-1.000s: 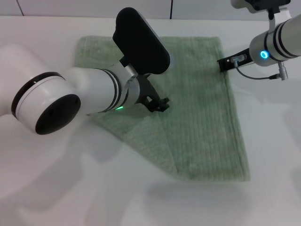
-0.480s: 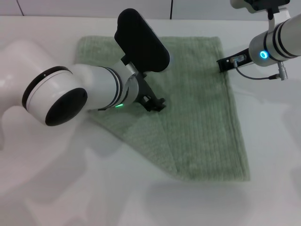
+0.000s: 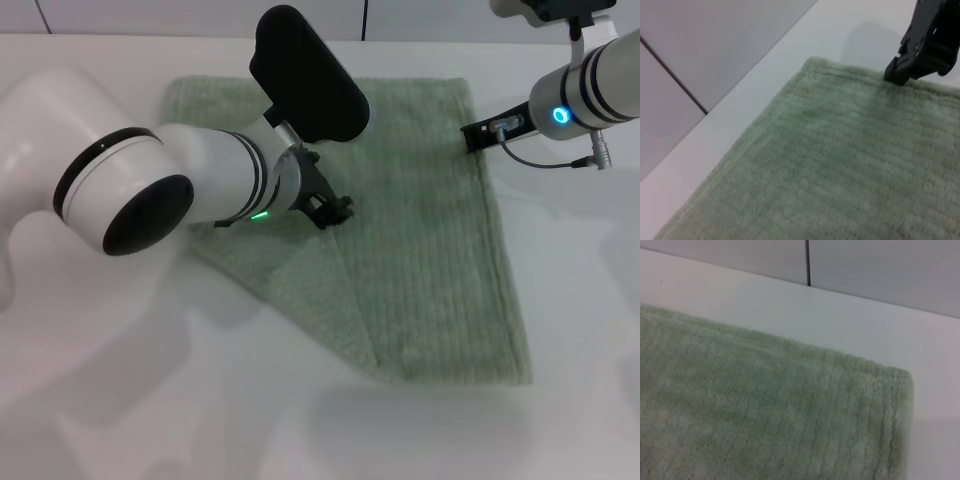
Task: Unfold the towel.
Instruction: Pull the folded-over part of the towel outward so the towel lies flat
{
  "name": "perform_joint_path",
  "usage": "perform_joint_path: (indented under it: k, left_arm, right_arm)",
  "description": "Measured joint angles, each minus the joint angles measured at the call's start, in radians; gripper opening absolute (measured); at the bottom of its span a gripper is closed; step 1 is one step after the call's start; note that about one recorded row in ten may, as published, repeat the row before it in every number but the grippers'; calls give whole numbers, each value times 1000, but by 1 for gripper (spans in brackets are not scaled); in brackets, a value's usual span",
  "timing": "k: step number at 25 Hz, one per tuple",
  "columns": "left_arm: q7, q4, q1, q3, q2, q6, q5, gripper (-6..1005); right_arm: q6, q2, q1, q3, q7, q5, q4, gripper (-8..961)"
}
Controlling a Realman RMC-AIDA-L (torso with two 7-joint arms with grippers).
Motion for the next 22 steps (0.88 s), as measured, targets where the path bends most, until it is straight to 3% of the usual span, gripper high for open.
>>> perform_joint_path:
  k: [15,18,22]
  left_arm:
    - [-4,46,-36,-2,-3,-31,4,406]
    - [-6,38,-39,-7,-2,-40,8,169]
    - [-10,37,-46,-4,-2,-39,19,80]
  right_arm:
    - [-2,-3,0,2,0,-2,1,47]
    - [-2,-3,0,2,0,-2,1,48]
    - [-1,-3,0,2,0,-2,1,50]
